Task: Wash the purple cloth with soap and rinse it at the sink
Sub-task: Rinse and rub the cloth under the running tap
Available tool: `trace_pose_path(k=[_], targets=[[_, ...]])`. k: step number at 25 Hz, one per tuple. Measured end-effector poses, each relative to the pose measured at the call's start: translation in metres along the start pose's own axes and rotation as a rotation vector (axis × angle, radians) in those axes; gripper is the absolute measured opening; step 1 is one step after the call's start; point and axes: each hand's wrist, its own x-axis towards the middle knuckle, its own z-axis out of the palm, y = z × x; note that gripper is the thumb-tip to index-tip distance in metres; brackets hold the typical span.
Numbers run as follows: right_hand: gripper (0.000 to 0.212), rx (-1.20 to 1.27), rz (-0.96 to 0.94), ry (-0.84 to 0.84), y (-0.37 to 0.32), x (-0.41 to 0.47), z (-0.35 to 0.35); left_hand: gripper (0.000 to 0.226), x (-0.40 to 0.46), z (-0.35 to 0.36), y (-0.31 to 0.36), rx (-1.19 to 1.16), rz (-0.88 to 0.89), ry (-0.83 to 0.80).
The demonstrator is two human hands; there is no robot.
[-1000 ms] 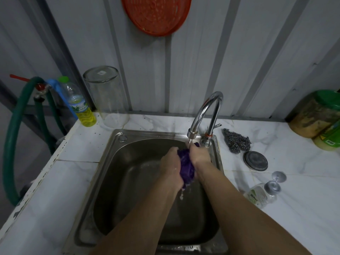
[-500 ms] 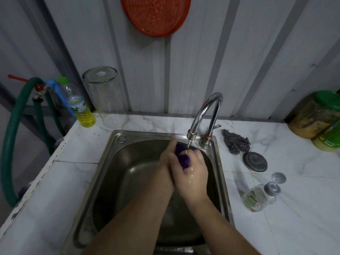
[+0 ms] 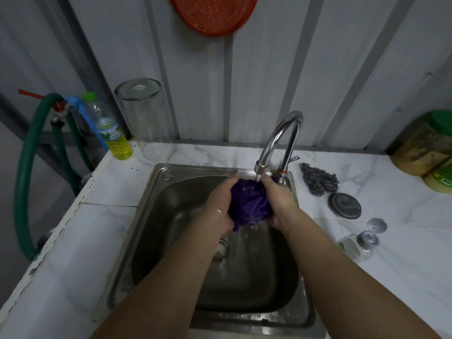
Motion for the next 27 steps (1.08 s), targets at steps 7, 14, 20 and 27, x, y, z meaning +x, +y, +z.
trace_pose_path(k=[7, 14, 20, 27], targets=[[0.02, 0.19, -0.213, -0.053, -0.006, -0.025, 0.002, 0.082, -0.002, -0.014, -0.005, 0.295, -0.234, -0.033], [0.01, -0.452, -0.748, -0.198, 0.047, -0.049, -0.024, 0.038, -0.002, -0.003, 0.01, 0.086, -0.081, -0.224], [0.06, 0.126, -0.066, -0.268, 0.022, -0.014, -0.025, 0.023, -0.011, -0.014, 0.008, 0.059, -0.133, -0.353], [0.02, 0.201, -0.064, -0.194, 0.007, -0.005, -0.011, 0.027, -0.01, -0.014, -0.002, 0.481, -0.126, -0.418]])
